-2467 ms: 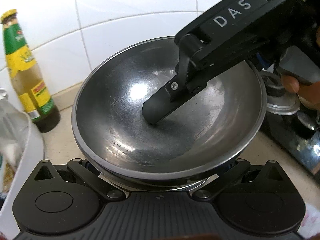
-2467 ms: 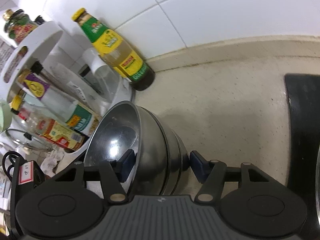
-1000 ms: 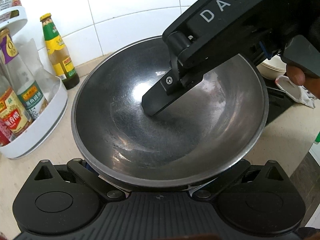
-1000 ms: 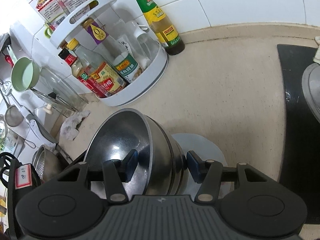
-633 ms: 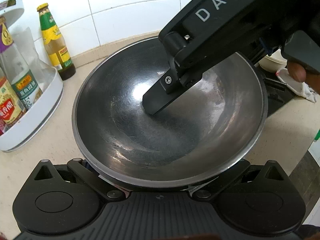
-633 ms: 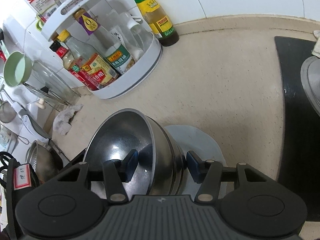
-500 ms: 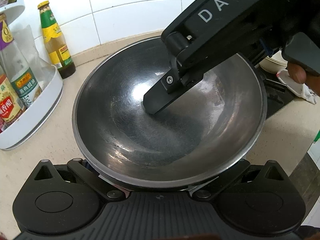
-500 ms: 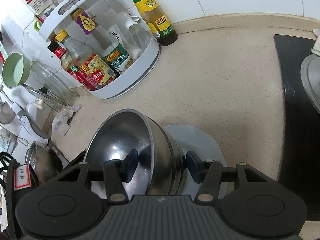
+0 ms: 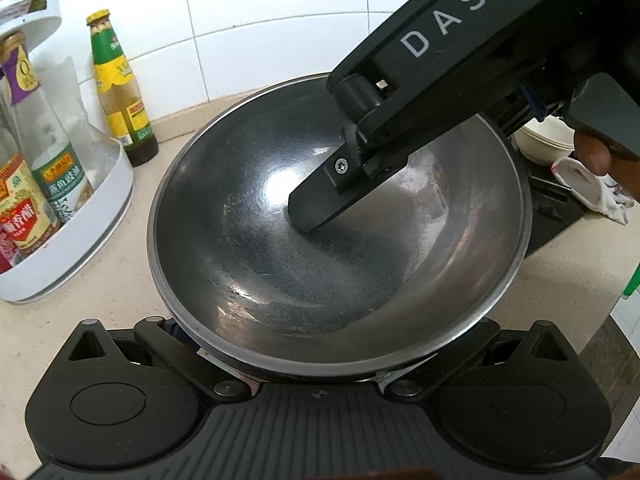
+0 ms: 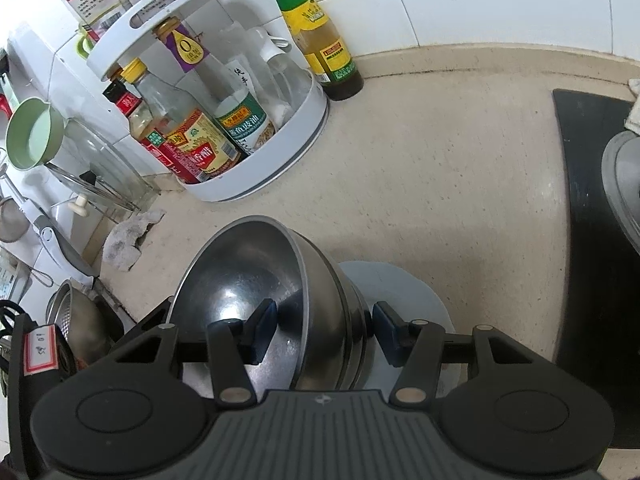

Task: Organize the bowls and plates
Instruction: 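Lift and carry the bowl stack with the left tool while the right tool steadies it inside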

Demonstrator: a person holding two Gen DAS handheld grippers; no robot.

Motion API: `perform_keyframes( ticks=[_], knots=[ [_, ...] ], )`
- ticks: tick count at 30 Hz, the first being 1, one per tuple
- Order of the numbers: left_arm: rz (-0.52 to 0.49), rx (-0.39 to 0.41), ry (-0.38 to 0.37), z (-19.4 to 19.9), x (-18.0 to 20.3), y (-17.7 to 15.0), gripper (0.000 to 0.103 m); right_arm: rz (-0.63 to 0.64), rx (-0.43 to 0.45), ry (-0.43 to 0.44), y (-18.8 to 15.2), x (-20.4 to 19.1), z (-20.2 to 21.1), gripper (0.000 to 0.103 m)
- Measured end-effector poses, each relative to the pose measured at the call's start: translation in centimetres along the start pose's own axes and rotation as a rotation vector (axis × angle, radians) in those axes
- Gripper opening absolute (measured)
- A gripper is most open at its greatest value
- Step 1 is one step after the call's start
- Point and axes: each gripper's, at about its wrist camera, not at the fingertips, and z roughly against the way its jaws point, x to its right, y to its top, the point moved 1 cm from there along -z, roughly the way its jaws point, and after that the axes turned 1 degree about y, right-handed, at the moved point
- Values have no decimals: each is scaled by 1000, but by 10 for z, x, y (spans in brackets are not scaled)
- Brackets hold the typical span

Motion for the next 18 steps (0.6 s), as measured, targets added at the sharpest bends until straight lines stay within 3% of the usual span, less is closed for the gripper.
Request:
perform_keyframes(
  ticks=[18],
  knots=[
    [19,37,34,31,6,-3,103,37,29,-19,-6,-25,17,51]
  ],
)
